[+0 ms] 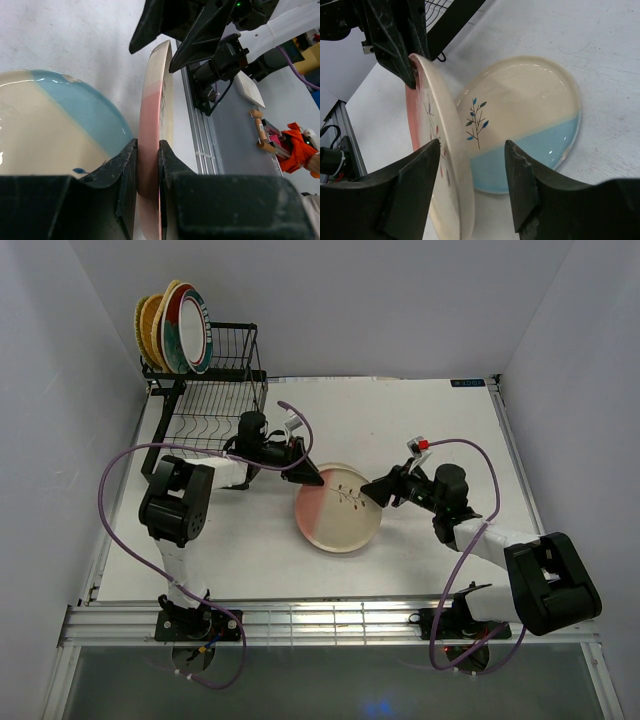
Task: Load the plates into the dish rack
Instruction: Insert the plate into the dish rack.
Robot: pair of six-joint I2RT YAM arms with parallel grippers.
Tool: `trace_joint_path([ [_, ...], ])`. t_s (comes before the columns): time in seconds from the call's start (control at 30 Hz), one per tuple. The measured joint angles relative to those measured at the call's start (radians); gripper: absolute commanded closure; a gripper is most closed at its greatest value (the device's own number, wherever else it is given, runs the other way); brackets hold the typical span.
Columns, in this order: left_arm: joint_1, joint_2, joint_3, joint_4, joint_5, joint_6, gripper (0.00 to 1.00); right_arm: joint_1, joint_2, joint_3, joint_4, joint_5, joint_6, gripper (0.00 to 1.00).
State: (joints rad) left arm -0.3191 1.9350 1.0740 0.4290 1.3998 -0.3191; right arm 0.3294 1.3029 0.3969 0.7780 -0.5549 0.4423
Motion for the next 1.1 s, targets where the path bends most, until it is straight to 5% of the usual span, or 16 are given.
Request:
trace_joint_path([
  [0.37,0.025,-0.006,0.014,-0.013,0.022,-0.069,1.0,0.0,-0.013,-0.005,0.042,0.007,0.031,0.3],
  [0.63,0.06,-0.048,0.075,-0.018,0.006,-0.111,1.0,0.0,-0.21,-0.14,0.127,0.073,0.053,0.28],
  [1.1,0.082,-0.146,0.231,-0.254,-0.236,-0.021,1.0,0.0,-0.589,-0.313,0.029,0.663,0.164,0.33],
])
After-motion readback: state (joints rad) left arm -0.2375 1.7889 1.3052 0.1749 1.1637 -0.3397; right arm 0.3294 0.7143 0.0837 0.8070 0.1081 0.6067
